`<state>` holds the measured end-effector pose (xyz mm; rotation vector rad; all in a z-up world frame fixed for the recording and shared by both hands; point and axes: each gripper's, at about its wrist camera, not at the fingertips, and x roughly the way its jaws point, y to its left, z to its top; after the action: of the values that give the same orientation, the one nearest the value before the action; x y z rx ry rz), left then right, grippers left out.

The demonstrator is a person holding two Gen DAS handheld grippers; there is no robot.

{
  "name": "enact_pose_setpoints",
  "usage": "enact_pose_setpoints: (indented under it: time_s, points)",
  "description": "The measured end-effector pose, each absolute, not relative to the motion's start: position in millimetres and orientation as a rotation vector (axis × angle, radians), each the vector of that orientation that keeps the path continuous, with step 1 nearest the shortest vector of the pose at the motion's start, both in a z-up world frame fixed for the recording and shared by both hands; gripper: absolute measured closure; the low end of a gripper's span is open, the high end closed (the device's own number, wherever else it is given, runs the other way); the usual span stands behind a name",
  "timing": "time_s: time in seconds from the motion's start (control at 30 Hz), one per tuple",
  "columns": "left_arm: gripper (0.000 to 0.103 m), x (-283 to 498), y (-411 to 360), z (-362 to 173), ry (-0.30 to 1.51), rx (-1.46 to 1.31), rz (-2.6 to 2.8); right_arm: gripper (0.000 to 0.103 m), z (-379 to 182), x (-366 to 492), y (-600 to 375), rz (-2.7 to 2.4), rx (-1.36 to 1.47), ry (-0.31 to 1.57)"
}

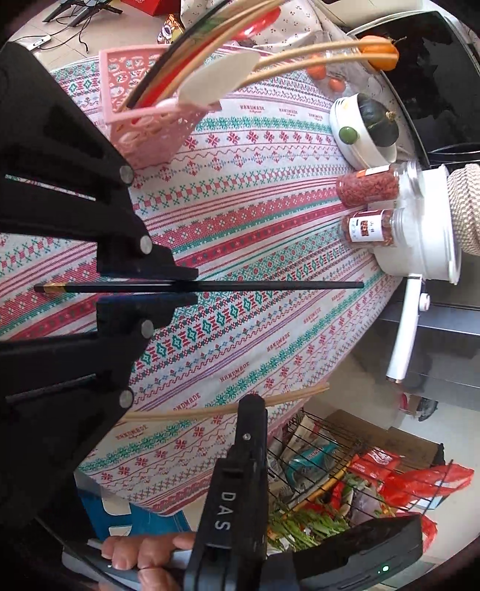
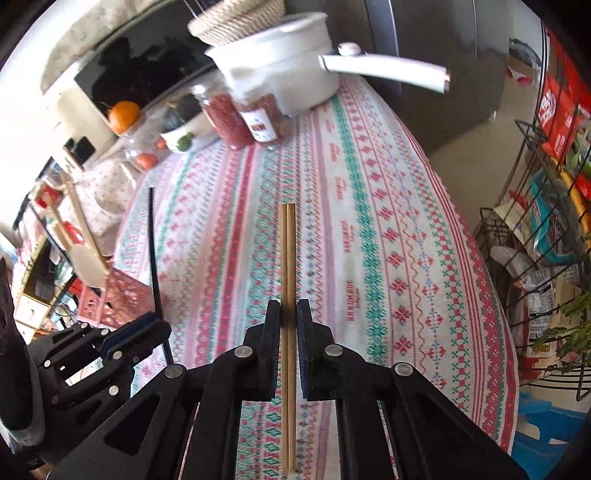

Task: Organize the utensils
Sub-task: 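Lower both chopsticks into the pink basket and open both grippers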

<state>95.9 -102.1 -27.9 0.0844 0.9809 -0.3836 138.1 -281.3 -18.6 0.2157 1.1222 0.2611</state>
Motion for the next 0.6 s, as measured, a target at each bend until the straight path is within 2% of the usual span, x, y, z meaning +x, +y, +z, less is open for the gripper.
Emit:
enact_pose_setpoints:
  time_s: [0.3,0.6]
  points:
    - [0.096,69.6,-55.6,6.3,0.843,-0.001,-0.388,0.095,23.9,113.8,-263.8,0.33,0.234,0.95]
    - [0.096,48.1,-4.0,68.4,0.634,-0.107,-0.376,0.099,75.6,98.5,-243.9,0.36,0.195,0.721]
